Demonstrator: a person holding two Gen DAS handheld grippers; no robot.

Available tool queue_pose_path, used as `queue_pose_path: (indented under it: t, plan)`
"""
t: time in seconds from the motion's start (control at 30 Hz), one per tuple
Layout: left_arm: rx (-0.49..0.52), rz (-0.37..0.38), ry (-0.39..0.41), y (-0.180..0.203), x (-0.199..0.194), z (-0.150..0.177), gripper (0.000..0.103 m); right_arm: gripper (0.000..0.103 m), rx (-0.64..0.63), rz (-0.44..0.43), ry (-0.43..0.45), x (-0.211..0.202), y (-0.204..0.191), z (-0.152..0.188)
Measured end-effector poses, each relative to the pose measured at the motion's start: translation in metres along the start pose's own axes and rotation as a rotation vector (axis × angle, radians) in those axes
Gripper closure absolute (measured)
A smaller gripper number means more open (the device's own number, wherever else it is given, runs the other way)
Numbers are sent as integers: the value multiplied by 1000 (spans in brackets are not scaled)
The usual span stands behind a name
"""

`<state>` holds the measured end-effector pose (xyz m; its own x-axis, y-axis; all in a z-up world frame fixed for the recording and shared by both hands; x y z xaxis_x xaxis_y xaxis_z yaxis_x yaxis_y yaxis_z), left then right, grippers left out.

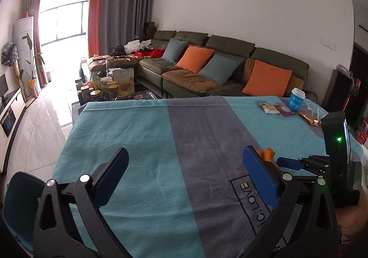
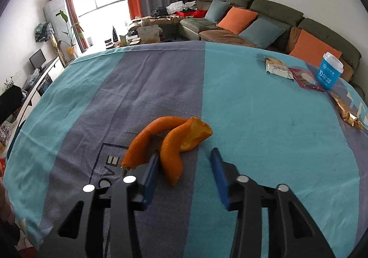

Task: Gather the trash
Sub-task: 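Grasp an orange peel with the right tool while the left tool grasps another peel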

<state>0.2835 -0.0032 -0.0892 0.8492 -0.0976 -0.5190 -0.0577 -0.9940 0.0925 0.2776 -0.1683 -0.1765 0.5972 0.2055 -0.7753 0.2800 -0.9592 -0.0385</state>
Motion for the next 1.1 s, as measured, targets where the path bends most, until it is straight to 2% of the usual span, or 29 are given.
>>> queue_pose_path:
  t: [0.03, 0.07, 0.17, 0.37, 0.67, 0.7, 0.73, 0.83, 0.9, 0.97, 1.0, 1.07, 1.1]
  plan:
    - [1, 6, -8, 2, 3, 1, 5, 80, 1, -7, 2, -1, 0, 0]
    - [3, 11, -13, 4, 5, 2, 5, 86, 2, -16, 1, 0, -1, -1]
    - [15, 28, -26, 12, 11, 2, 5, 92, 22, -42, 2, -2, 1, 1]
    - [53, 111, -88, 47, 34, 10, 5, 94, 82, -43, 33, -17, 21, 5]
    - [131, 161, -208, 96, 78, 35, 6, 95, 140, -27, 72, -41, 50, 13]
    - [138, 161, -219, 100, 82, 37, 8, 95, 146, -27, 77, -43, 53, 14]
    - [150, 155, -235, 103, 86, 39, 15, 95, 150, -29, 79, -44, 55, 15]
    - [157, 168, -274, 112, 96, 44, 26, 95, 165, -32, 84, -46, 64, 17]
    - [167, 173, -310, 116, 103, 50, 30, 95, 173, -34, 90, -47, 68, 17]
    - [182, 169, -329, 120, 105, 55, 41, 95, 178, -36, 98, -50, 69, 17]
    - [189, 176, -339, 123, 107, 57, 53, 95, 179, -38, 99, -50, 70, 17]
    - [198, 173, -360, 125, 109, 62, 60, 95, 183, -41, 101, -51, 71, 18]
    - [195, 180, -360, 126, 109, 62, 69, 95, 184, -43, 103, -52, 70, 18]
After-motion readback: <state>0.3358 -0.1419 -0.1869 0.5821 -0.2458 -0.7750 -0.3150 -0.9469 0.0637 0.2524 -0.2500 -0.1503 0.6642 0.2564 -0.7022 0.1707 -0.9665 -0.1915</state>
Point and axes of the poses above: each gripper's, at about its wrist camera, not at the fingertips, and x roughly the way its jaws point, y to its right, z to its underside, the point moved 10 cm from there along x, roughly the way its jaws point, and after that the axes turned 2 degrees about z, right-handed, at the moved point
